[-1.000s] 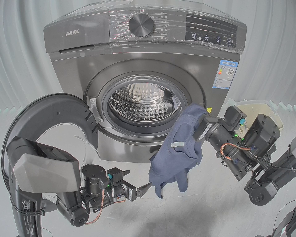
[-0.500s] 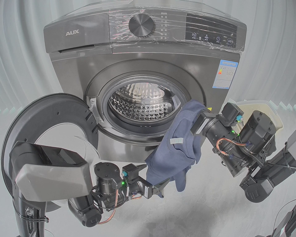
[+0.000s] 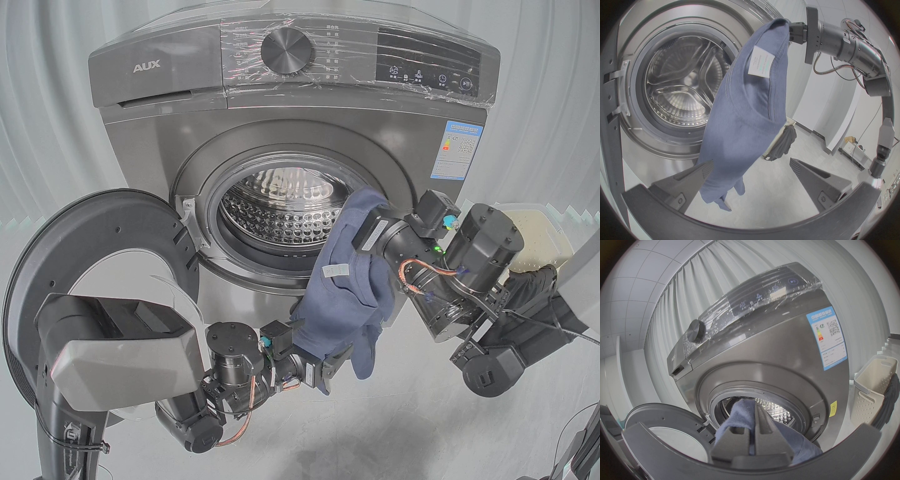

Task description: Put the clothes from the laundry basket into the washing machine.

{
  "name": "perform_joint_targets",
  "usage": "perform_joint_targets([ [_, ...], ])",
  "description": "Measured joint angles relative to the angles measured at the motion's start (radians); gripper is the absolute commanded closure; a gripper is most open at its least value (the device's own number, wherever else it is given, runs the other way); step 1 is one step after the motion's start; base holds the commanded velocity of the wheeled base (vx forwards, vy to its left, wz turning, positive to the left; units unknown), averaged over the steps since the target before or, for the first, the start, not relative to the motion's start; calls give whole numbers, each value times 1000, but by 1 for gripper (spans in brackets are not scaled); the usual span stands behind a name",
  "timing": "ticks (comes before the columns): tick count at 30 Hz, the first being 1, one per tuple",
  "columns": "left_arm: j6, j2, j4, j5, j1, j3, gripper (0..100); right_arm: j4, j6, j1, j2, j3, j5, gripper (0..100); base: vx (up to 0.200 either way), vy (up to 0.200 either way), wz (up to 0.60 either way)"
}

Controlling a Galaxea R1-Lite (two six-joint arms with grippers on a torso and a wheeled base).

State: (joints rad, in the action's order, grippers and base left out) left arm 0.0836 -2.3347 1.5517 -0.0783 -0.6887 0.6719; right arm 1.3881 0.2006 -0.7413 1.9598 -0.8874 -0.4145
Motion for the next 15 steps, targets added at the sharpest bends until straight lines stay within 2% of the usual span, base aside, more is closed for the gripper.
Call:
perform_joint_targets([
  [8, 11, -24, 0, 56, -1, 77, 0, -2, 4, -6, 53, -44, 1, 100, 0, 0, 0],
  [15, 14, -49, 1, 72, -6, 114, 0, -13, 3, -7, 76, -67, 8, 100, 0, 0, 0],
])
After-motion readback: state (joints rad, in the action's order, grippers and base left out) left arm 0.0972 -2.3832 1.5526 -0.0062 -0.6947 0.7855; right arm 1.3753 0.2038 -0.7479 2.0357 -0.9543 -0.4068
